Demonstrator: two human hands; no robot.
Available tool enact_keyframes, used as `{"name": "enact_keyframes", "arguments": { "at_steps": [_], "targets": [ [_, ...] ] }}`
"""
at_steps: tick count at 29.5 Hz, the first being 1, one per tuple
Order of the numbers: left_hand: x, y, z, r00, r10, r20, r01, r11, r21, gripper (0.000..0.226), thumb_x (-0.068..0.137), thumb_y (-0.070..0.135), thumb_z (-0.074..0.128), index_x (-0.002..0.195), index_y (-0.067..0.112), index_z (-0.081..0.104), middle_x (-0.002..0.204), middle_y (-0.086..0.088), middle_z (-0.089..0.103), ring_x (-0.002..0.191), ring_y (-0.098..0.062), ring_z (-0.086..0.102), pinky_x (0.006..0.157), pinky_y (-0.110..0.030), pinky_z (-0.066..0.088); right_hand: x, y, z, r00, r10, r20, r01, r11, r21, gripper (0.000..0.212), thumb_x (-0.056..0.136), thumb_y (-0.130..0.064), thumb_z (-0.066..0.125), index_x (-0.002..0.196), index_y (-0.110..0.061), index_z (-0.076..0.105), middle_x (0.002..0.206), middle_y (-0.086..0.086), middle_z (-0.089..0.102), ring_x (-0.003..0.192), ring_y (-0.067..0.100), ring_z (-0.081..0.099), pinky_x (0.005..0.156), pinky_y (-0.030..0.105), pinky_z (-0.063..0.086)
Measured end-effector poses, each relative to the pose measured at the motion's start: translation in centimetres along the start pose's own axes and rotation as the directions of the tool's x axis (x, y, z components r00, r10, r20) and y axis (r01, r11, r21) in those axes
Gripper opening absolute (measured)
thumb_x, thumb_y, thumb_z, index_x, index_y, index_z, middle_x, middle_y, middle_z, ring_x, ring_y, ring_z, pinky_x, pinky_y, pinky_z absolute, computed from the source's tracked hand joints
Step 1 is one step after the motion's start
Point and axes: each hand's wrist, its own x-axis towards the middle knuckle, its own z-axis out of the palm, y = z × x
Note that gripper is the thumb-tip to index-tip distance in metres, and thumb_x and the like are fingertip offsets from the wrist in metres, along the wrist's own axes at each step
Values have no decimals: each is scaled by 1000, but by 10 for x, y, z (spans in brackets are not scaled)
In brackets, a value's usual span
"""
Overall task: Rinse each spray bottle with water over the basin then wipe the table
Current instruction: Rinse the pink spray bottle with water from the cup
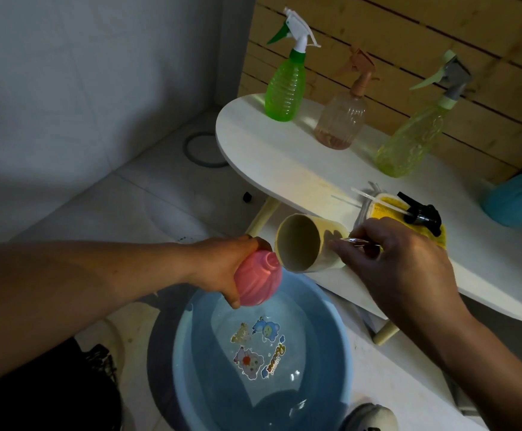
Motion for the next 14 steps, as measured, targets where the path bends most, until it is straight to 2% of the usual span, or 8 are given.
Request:
{"name": "enact_keyframes", "arguments": {
  "at_steps": [5, 9, 14],
  "targets": [
    [-1, -1, 1, 1000, -8, 3, 8, 1000, 0, 111, 62, 36, 98, 149, 37, 29, 141, 12, 44, 120, -11, 47, 88, -26, 46, -1, -1, 0, 1000, -23, -14, 23, 1000, -6, 36, 90, -63, 56, 79, -30, 65, 74, -14, 55, 65, 10, 53, 56, 35, 45],
    [-1, -1, 1, 1000, -6, 3, 6, 1000, 5, 111, 62, 37, 97, 149, 37, 28, 137, 14, 43, 116, -7, 43, 86, -26, 46, -1, -1, 0, 999, -46, -24, 46, 999, -15, 33, 92, -62, 57, 80, -31, 65, 75, -14, 55, 64, 10, 52, 54, 33, 43],
    [0, -3, 3, 1000, 7, 2, -7, 1000, -9, 108, 62, 38, 97, 147, 38, 31, 123, 22, 38, 114, -8, 46, 85, -25, 48, -3, -2, 0, 994, -89, -55, 87, 995, -43, 30, 92, -57, 62, 78, -30, 65, 71, -13, 53, 60, 9, 47, 51, 25, 30]
  ]
}}
